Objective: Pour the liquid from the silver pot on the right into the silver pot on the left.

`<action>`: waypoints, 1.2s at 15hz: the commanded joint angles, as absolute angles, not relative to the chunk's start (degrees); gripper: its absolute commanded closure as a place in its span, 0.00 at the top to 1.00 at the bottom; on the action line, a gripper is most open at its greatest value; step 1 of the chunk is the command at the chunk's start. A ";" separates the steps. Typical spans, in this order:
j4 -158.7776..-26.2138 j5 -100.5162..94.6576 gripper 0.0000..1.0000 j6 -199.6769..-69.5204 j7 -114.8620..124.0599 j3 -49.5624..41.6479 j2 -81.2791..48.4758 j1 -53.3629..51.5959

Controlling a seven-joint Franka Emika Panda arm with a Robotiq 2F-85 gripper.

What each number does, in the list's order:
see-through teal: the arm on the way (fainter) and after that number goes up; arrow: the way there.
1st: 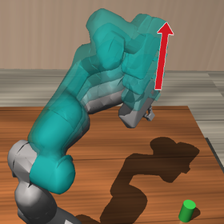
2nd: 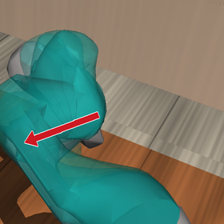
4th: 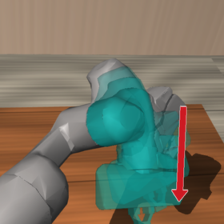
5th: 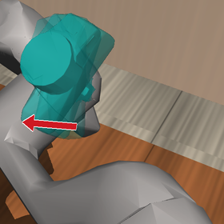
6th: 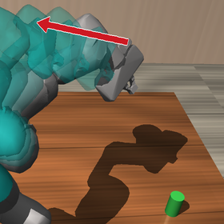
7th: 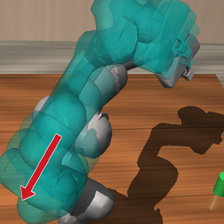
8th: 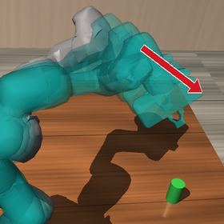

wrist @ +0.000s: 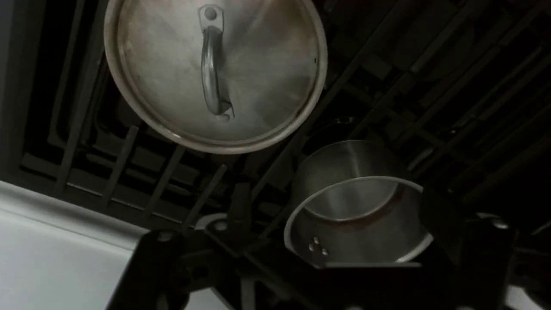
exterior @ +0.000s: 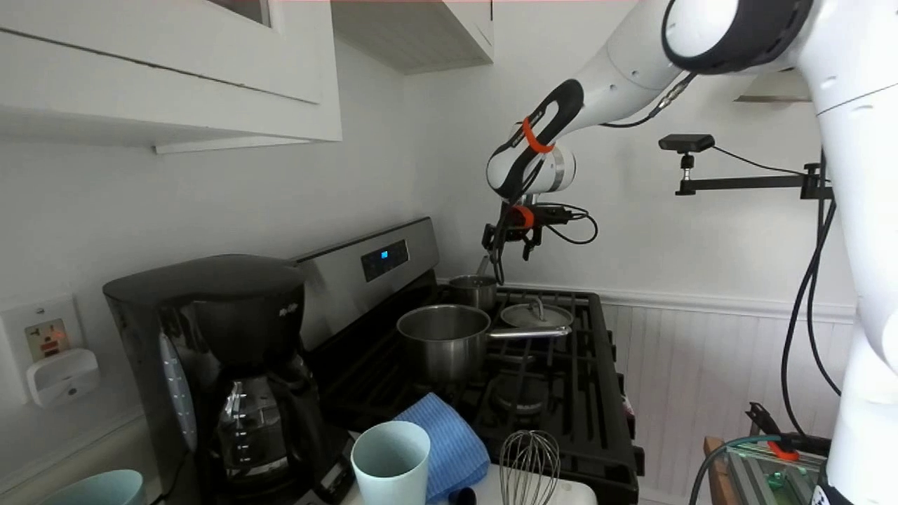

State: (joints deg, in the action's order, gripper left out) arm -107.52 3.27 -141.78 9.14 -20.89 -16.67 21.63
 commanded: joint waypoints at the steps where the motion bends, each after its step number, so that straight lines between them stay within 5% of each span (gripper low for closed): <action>1: -97.89 6.03 1.00 -141.10 4.57 -19.54 -25.86 24.94; 18: -71.60 16.74 1.00 -130.69 11.66 -13.57 -45.25 35.38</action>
State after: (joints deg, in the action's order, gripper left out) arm -77.84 15.10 -135.03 9.28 -14.53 -41.87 33.89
